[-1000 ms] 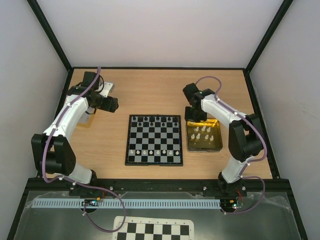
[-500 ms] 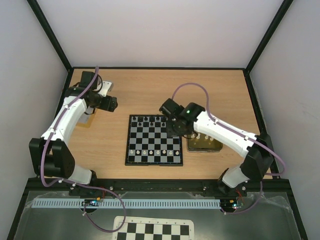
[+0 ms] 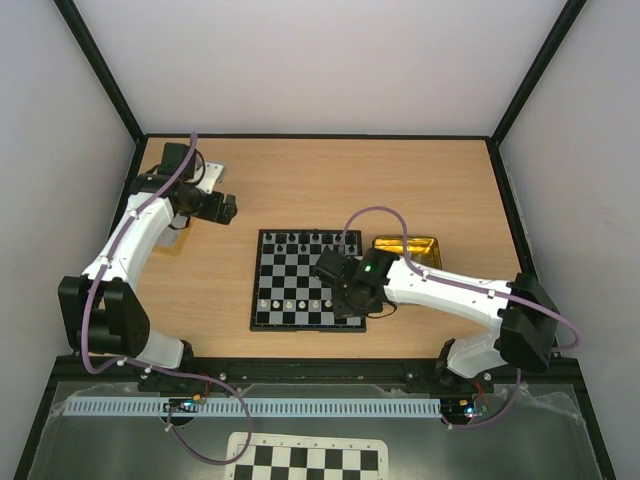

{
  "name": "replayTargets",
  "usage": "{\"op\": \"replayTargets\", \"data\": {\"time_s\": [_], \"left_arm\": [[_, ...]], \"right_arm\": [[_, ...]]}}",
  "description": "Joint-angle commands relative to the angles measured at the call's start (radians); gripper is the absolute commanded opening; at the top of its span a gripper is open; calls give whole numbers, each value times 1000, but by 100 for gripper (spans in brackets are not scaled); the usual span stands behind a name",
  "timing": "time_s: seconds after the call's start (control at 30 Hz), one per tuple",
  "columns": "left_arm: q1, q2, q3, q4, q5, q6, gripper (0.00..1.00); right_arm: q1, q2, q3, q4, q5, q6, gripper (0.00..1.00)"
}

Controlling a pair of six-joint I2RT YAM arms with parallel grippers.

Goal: Set up the chess pieces on the board
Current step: Place the chess piece on the chessboard.

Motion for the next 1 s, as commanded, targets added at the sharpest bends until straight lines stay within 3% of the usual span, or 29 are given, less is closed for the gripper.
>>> {"op": "replayTargets", "data": {"time_s": [0.0,0.3,0.97], "left_arm": [[7,-26,-2,2,5,-8,93],[7,-36,-10,5,9,-11,93],[12,-66,-30,5,7,-12,94]], "right_arm": [[43,16,-16,56,9,66,2],[47,60,-63,142,12,88,2],[46,118,-56,145,38,83,2]]}}
